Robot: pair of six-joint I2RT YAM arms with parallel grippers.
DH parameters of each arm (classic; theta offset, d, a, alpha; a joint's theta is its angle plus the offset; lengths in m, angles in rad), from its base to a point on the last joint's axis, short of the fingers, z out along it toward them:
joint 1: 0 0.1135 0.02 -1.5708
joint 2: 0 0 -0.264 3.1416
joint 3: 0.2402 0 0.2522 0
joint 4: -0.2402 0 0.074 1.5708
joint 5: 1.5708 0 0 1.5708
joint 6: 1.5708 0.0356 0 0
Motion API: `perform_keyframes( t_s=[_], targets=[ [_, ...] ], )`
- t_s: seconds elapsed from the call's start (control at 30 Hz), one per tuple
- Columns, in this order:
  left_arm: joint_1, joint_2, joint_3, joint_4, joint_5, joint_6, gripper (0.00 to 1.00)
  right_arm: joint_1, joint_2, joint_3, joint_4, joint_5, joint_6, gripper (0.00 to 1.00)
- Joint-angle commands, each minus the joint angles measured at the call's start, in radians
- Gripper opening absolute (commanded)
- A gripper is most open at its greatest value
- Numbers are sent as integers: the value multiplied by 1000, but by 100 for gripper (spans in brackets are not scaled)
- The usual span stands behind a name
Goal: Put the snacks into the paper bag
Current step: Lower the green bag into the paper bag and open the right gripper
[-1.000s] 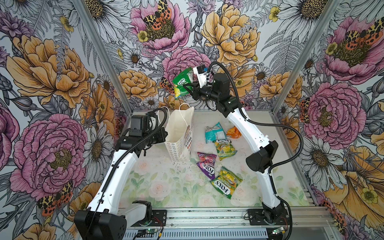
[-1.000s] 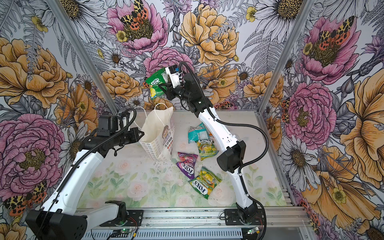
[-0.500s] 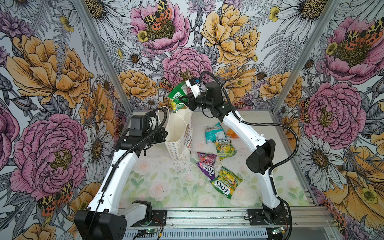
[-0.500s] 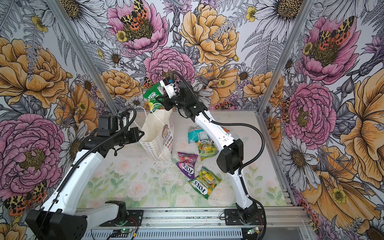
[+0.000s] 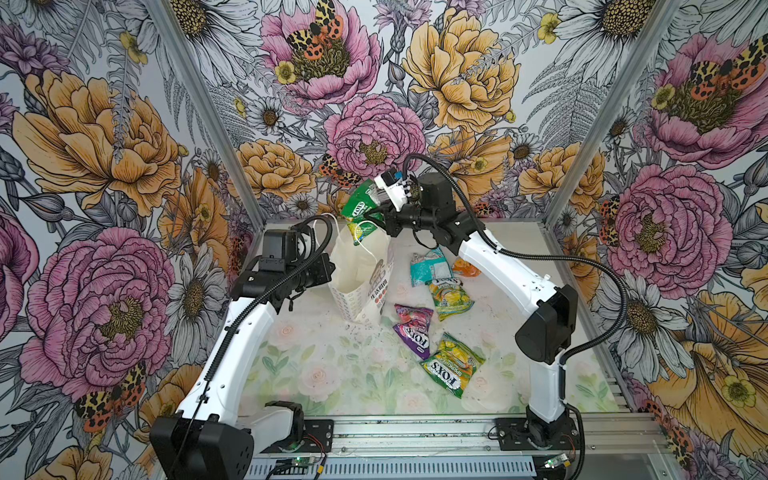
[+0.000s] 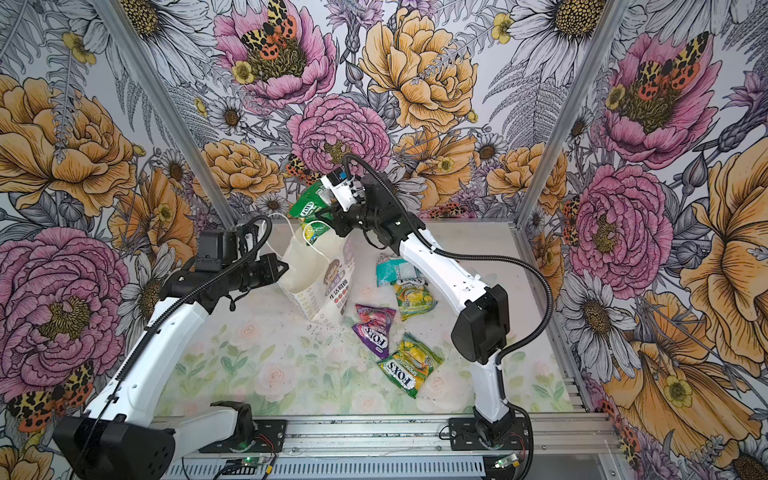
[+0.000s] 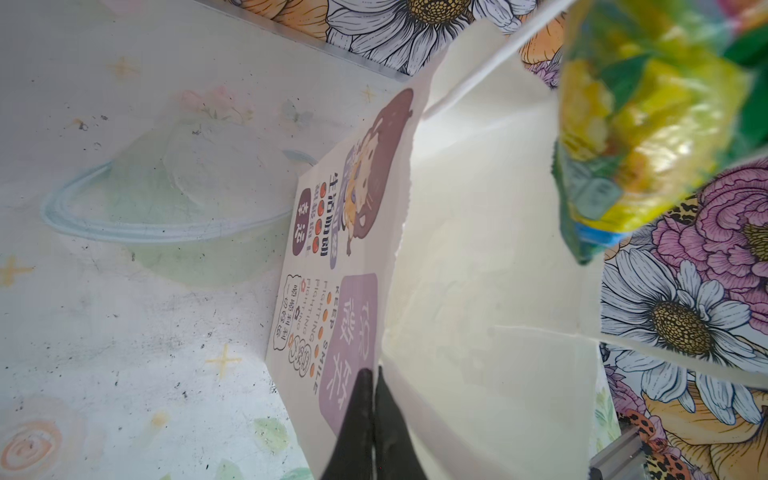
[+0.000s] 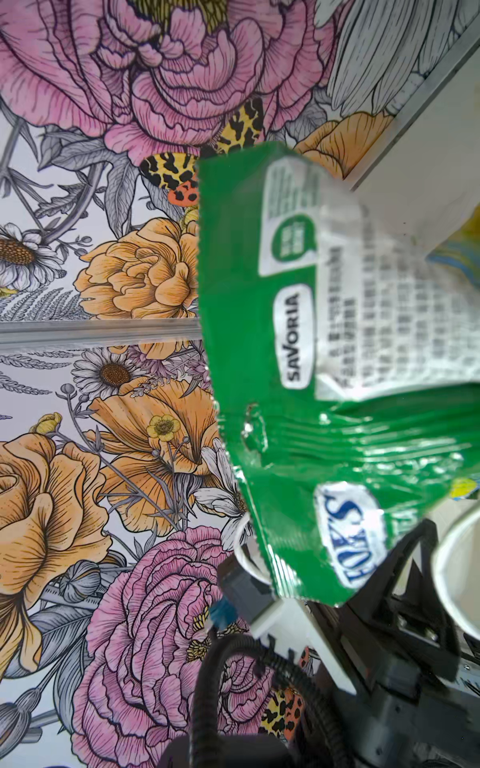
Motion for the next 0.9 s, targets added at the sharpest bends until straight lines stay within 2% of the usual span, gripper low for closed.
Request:
perform_keyframes(
  t_s=[0.0,0.43,0.87],
  targets=[
    [1,11,-3,41,-24,-30,0,10,-67,-20,45,-7,-33,0],
    [-1,8,5,42,-30,-40,0,21,-66,-44,18,-79,-35,0],
    [-2,2,11,40,-46,-77,0,29,-85,-37,-169,-70,-112,0]
  ],
)
